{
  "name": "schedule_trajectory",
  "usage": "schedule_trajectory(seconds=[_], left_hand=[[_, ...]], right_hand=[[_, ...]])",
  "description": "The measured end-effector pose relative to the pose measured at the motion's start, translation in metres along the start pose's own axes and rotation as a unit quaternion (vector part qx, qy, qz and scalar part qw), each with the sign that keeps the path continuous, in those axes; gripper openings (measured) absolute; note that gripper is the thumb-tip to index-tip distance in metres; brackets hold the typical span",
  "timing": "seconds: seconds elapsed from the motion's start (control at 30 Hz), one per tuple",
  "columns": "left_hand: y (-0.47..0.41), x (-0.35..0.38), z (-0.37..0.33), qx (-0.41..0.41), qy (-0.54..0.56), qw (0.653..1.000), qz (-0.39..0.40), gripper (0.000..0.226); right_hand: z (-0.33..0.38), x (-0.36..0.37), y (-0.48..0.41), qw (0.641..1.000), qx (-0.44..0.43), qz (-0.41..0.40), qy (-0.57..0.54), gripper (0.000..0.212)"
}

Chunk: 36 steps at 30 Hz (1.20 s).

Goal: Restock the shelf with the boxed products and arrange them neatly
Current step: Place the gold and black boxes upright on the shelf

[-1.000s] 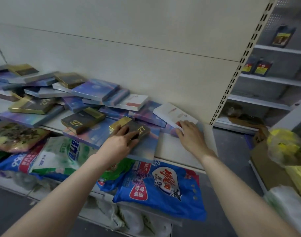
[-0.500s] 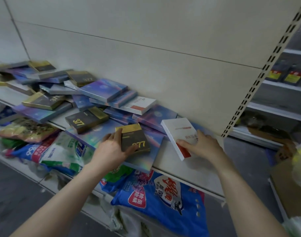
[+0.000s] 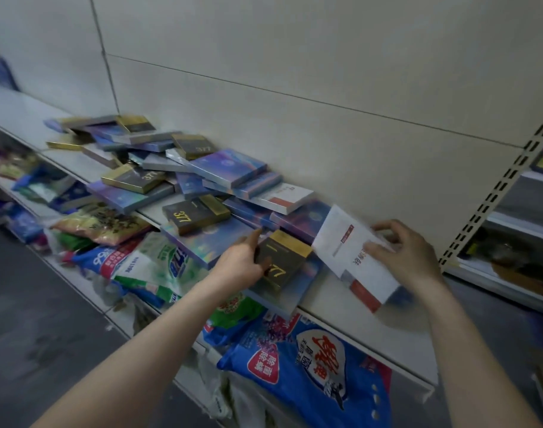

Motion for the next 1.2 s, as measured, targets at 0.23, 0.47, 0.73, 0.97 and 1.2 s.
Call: schedule_trajectory(seconds=[0.23,0.47,0.73,0.97,1.2], left_hand=[[-0.004,0.007,0.004,0.001,-0.038,0.999,0.003,0.061],[0.006,-0.009,0.002,-0.001,-0.059,0.995,-0.078,0.084],[0.034,-0.023,0.023,-0.127,0.225,0.966,-0.020,0.052],[0.055,-0.061,0.057,-0.188,0.496,0.844,-0.081,0.021],[0.083,-0.140,0.140,-0.223,0.577,0.770,-0.156,0.017]], right_hand=[[-0.020,0.015,0.031,0.984,0.032,0.120,0.125,0.045],[-0.050,0.009,0.078,0.971,0.106,0.017,-0.214,0.034],[-0.050,0.003,0.081,0.943,0.122,-0.094,-0.295,0.019],[0.024,-0.025,0.049,0.939,0.032,-0.153,-0.307,0.010],[0.156,0.044,0.055,0.918,0.022,-0.072,-0.389,0.020]])
Point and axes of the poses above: each hand's wrist, its own y-axis away from the middle knuckle, its own x-axis out of the palm, z = x × y, the point moved 8 cm from there along -y, towards the middle knuckle, and after that the axes turned 9 degrees about -z, right-handed, at the moved point
